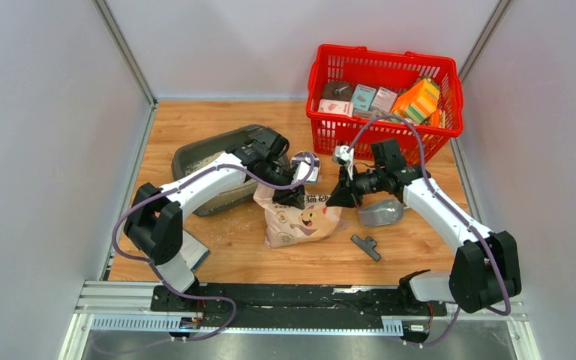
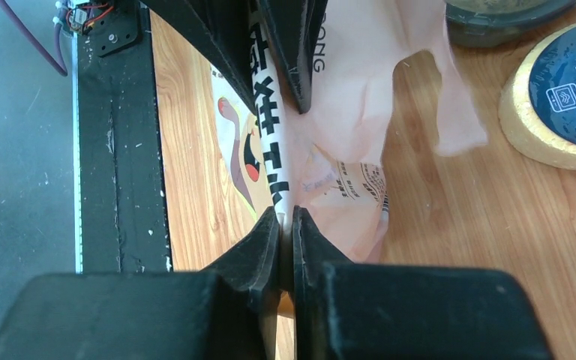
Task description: Fill the litter box with clean litter
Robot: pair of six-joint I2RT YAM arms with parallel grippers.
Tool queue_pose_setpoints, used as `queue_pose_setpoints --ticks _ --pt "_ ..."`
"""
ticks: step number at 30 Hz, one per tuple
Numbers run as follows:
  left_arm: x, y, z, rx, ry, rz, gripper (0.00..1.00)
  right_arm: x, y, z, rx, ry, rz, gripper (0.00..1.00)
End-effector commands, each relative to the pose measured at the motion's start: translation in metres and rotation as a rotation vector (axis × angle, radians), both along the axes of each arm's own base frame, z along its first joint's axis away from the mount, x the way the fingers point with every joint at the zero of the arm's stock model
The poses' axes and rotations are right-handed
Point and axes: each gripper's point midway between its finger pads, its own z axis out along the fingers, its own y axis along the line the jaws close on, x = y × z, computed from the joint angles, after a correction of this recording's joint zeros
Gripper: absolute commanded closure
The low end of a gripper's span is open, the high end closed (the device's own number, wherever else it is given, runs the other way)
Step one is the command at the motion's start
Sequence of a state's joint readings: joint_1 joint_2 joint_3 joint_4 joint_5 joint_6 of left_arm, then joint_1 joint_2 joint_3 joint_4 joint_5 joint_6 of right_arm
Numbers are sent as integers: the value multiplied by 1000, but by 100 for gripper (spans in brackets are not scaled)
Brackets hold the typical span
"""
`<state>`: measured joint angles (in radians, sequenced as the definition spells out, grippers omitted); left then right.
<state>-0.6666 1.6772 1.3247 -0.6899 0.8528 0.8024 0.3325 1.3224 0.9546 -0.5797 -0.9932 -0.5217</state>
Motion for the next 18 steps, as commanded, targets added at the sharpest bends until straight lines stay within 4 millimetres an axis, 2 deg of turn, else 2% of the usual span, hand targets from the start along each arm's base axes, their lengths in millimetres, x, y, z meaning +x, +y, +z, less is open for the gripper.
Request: queue_pose_setpoints --ticks 1,3,4,5,6,8,9,10,13,17,18 --pt "-9 15 -7 89 20 -60 69 0 -7 13 -28 -75 35 99" --pt "-16 21 -13 125 93 -60 76 -3 -18 13 -67 -78 30 92" --pt "-16 21 -11 130 108 -51 78 1 -25 11 -100 -127 36 88" --pt "-17 21 -11 137 128 -44 80 8 -37 13 -118 -145 6 71" --pt "-19 22 -12 149 160 -31 82 8 -45 15 -134 -141 -5 62" --pt "-20 20 -7 138 182 -17 85 22 -56 35 -142 -230 -17 49" --pt "-20 18 -4 131 194 6 86 22 -56 42 -144 -253 -13 46" --pt "-21 17 -4 127 204 18 86 23 -53 51 -121 -288 8 44" --pt "-20 15 0 106 212 59 87 26 -38 57 -78 -351 36 39" --pt "-18 11 1 88 231 95 88 7 -5 34 -65 -360 157 38" --pt "-16 8 3 76 237 110 88 11 3 35 -49 -378 157 37"
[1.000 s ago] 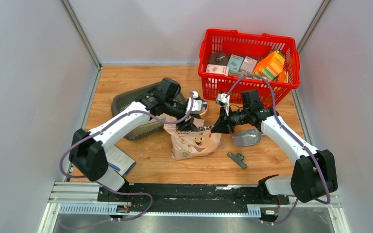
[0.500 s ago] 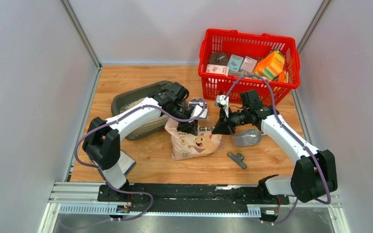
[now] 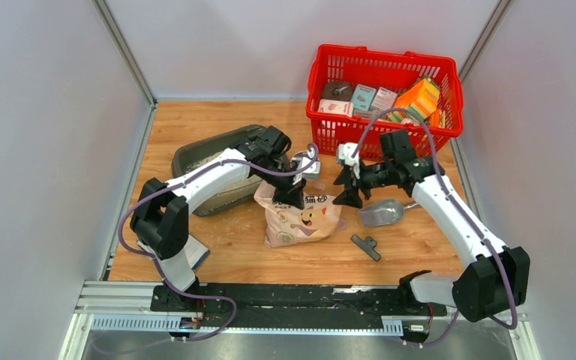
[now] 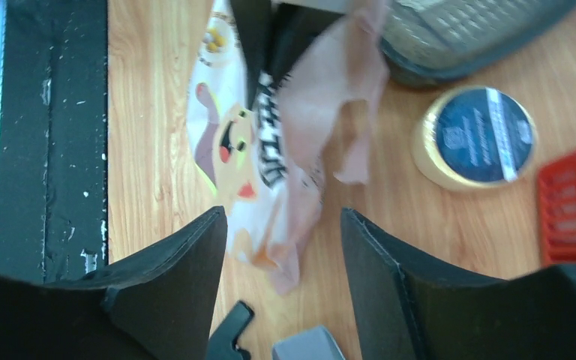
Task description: Fill the litter box with clean litter
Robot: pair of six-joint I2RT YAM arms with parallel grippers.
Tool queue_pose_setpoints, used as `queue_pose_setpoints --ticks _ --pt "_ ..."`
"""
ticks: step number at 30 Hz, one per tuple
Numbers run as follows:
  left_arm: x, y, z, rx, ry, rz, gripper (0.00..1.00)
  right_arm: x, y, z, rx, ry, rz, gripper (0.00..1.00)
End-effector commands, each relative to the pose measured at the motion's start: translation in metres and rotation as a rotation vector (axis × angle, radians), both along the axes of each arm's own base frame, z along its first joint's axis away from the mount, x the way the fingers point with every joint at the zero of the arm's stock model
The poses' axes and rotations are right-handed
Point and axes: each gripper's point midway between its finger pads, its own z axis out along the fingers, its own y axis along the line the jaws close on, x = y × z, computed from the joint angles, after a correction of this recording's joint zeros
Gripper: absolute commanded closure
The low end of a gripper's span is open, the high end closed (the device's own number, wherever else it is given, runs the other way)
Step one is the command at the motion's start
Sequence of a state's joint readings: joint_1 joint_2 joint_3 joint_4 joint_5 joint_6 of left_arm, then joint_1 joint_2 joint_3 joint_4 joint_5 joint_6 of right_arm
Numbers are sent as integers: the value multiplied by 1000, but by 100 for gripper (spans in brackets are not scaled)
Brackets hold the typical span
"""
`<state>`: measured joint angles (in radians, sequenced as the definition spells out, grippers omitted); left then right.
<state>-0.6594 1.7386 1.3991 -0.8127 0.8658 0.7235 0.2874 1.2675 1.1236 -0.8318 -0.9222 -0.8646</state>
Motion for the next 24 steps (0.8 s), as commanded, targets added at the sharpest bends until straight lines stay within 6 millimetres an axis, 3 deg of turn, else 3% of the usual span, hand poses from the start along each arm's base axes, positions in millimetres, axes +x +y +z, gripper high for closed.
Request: queue_pose_setpoints --ticks 1,7,9,10,11,14,16,19,23,24 --pt "-9 4 6 3 87 76 88 -4 33 -9 34 -78 104 37" --pt "-7 -2 12 -47 125 104 89 6 57 -27 44 -86 101 37" --pt "-6 -3 13 -53 129 112 90 13 58 -29 46 -100 83 42" --pt "-5 -3 12 -54 131 116 91 15 57 -31 40 -93 67 47" --pt "-5 -3 12 -55 136 121 92 14 57 -30 39 -93 63 64" --pt "-1 -5 14 -67 153 143 95 12 54 -30 45 -61 33 91" --pt "1 -4 13 -70 159 155 98 8 52 -28 52 -42 20 98" --pt "5 0 10 -64 174 180 100 1 38 -32 22 -4 -3 100" --pt "8 9 13 -84 209 200 100 -7 -9 -46 -55 49 -51 94" --pt "8 12 13 -79 218 204 100 -20 -21 -51 -97 71 -19 93"
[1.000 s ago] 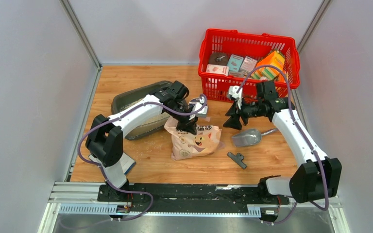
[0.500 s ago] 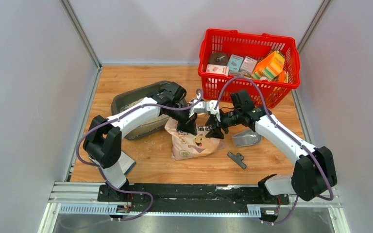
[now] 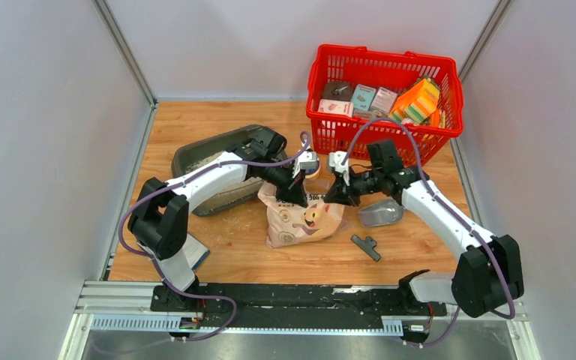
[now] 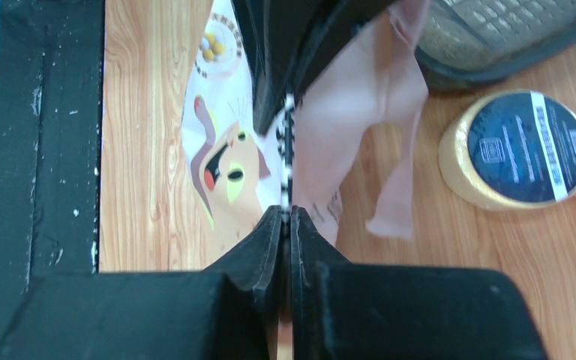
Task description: Fill the litter box with clean litter
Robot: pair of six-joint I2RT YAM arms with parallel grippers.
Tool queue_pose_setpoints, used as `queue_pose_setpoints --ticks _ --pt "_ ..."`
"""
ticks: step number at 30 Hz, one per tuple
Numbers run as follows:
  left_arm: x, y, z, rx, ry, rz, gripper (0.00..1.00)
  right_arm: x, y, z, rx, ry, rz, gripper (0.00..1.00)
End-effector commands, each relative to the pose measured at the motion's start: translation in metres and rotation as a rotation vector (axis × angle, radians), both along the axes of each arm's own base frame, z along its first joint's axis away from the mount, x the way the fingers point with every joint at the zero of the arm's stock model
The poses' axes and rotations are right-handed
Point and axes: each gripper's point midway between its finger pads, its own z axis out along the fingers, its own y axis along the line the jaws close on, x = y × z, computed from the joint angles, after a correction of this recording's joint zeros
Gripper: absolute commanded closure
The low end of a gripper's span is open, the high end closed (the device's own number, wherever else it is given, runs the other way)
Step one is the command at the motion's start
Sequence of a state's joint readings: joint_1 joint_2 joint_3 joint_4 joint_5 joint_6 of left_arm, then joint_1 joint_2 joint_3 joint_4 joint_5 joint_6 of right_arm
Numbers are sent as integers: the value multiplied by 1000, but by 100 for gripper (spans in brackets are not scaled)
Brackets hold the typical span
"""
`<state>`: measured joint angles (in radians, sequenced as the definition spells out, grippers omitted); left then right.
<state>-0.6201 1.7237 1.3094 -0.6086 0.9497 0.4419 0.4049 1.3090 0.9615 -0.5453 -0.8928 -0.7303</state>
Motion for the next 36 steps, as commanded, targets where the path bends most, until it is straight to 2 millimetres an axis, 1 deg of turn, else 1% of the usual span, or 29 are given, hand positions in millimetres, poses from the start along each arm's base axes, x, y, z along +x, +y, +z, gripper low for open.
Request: queue_pose_setpoints --ticks 1,2,3,4,5,6,7,8,9,10,13,14,17,20,22,27,29,30,31,33,36 --pt "2 21 9 -11 57 54 100 -20 -65 -10 -135 52 -55 91" --pt "4 24 9 -9 59 64 100 -19 -80 -10 -149 52 -78 87" --pt "4 25 8 -9 57 67 100 -32 -90 -12 -174 78 -57 82" --pt "3 26 6 -6 63 66 100 -34 -96 -11 -181 85 -67 77" --pt "4 26 7 -7 62 67 100 -34 -107 -9 -188 88 -104 69" --pt "4 25 7 -9 68 70 100 -39 -112 -9 -198 112 -119 68" --pt "4 25 7 -11 72 73 100 -40 -121 -12 -216 120 -148 67" --pt "4 24 7 -14 78 77 100 -44 -125 -15 -228 135 -156 66" --pt "6 23 8 -17 83 83 100 -52 -128 -18 -245 170 -161 66" --pt "6 22 8 -20 81 81 100 -59 -131 -25 -260 212 -169 65" --pt "7 21 10 -23 77 79 100 -72 -141 -45 -321 340 -212 61" --pt "7 21 11 -22 75 78 100 -79 -146 -55 -361 399 -229 58" --pt "6 22 11 -23 79 78 100 -95 -156 -76 -437 512 -220 53" --pt "4 22 9 -20 86 77 100 -97 -163 -92 -482 553 -228 51" --pt "4 22 9 -20 84 77 100 -86 -170 -102 -521 539 -275 51" --pt "5 22 10 -21 86 84 100 -69 -175 -126 -572 642 -350 52" --pt "5 22 10 -22 88 84 100 -59 -174 -128 -570 660 -382 53" --pt "5 22 11 -22 88 84 100 -56 -173 -133 -568 676 -381 53" --pt "5 22 10 -22 89 84 100 -51 -172 -133 -562 676 -391 53" --pt "4 22 10 -20 92 85 100 -47 -168 -135 -542 699 -383 54" --pt "3 23 8 -15 96 86 100 -43 -160 -132 -499 704 -368 56"
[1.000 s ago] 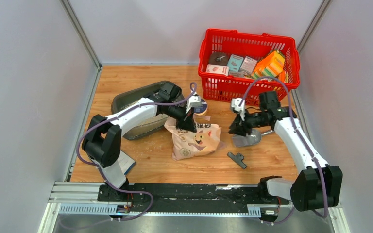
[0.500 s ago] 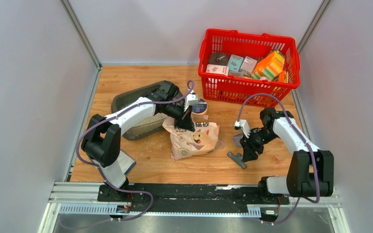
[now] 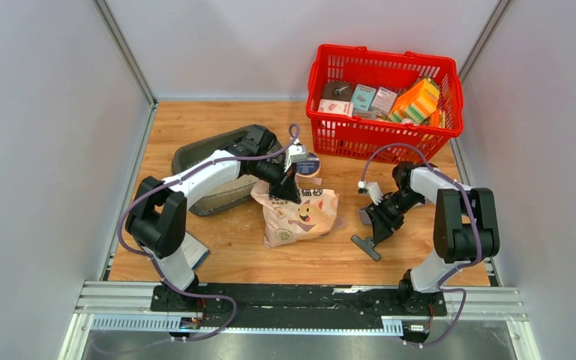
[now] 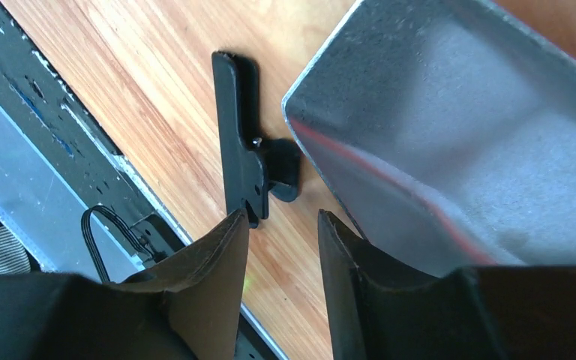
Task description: Fill the litter box with clean litter
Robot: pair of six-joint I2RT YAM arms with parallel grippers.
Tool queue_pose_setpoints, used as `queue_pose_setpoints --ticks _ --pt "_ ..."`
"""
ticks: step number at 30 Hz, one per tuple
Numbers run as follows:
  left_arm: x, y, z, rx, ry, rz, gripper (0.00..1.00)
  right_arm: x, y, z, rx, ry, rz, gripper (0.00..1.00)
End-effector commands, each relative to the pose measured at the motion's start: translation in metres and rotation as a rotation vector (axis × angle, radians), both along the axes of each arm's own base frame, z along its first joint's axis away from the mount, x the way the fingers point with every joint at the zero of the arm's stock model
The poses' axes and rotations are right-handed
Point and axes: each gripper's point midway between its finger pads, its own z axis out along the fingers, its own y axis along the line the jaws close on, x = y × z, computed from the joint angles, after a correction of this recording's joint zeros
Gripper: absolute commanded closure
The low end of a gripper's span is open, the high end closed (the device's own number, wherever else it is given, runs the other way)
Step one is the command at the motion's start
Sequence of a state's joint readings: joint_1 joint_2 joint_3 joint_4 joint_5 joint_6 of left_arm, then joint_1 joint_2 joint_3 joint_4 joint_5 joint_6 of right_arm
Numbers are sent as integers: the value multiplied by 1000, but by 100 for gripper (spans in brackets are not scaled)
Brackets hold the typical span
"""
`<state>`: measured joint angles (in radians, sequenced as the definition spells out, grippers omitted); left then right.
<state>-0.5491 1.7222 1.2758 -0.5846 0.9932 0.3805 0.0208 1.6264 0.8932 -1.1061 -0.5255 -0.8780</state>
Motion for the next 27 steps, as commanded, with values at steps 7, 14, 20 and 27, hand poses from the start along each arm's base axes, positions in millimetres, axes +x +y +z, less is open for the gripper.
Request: queue_pose_setpoints --ticks 7,14,20,27 --pt "-8 6 10 -1 16 11 100 12 16 3 52 -20 7 62" --pt "-7 7 8 6 21 13 100 3 18 -1 39 16 44 64" --pt "-9 10 8 24 9 -2 100 -7 17 0 24 84 63 69" --pt "-8 10 5 27 6 -22 100 -2 31 37 115 0 73 100"
